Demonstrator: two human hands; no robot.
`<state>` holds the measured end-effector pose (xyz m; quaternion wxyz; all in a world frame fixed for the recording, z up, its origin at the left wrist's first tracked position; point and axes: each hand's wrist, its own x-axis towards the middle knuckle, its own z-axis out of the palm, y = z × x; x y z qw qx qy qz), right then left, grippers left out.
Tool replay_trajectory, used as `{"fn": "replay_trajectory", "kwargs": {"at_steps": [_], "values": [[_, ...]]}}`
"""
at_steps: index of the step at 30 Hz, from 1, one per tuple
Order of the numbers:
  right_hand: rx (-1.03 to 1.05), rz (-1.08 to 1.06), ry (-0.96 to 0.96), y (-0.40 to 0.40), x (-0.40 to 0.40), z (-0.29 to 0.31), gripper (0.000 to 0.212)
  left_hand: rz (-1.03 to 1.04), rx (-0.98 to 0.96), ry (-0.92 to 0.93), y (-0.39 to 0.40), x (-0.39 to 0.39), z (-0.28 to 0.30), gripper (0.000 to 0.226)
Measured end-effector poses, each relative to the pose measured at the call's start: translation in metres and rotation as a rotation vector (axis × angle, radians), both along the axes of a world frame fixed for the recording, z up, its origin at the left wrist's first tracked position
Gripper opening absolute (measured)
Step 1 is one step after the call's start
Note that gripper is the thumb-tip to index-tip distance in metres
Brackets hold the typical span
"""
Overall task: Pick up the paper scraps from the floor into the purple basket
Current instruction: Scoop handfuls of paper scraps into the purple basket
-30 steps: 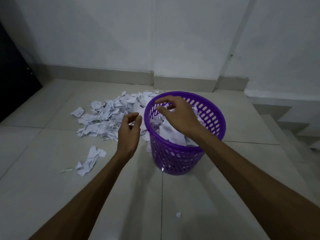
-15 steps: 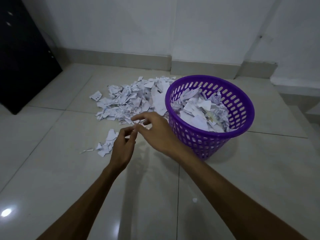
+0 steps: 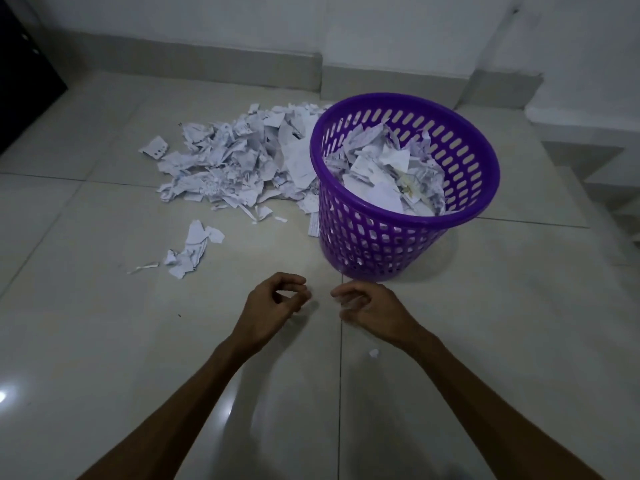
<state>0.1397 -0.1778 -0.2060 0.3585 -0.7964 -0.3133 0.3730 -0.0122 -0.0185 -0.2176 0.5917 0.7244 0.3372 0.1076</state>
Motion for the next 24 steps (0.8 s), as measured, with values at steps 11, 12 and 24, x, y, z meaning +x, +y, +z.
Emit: {"fn": "replay_trajectory", "kwargs": {"at_steps": [11, 12, 24], "values": [[-0.245, 0.307, -0.102, -0.034, 0.025, -0.014, 0.055, -0.047, -0.027, 0.033, -0.005, 0.003, -0.01, 0.017], [-0.232, 0.307, -0.114, -0.033, 0.025, -0.016, 0.054, -0.039, -0.031, 0.034, -0.004, 0.002, -0.011, 0.016], [-0.026, 0.134, -0.387, 0.025, -0.022, -0.047, 0.008, 0.072, -0.024, 0.054, 0.017, -0.02, -0.02, 0.019]]}}
